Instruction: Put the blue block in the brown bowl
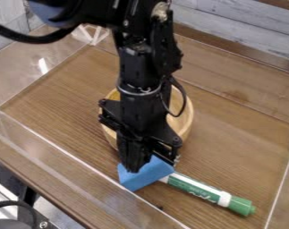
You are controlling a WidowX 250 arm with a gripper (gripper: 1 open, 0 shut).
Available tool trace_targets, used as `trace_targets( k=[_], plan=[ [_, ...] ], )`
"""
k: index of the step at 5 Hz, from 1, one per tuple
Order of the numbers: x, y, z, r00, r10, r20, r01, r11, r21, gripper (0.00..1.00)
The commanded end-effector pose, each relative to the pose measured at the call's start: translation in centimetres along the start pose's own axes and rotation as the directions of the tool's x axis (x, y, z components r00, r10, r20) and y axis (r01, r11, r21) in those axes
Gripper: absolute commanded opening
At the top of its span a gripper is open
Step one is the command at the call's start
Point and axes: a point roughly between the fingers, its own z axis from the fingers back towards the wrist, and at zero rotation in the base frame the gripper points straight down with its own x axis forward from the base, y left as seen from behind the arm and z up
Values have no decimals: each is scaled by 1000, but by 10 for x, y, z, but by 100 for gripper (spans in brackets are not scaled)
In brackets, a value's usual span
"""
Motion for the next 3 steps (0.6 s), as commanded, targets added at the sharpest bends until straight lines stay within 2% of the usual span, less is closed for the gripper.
trace_targets(
  k=[1,3],
  plan=[
    [9,1,13,998,1,59,0,1000,-6,0],
    [11,0,18,997,-13,73,14,1000,-10,0]
  ],
)
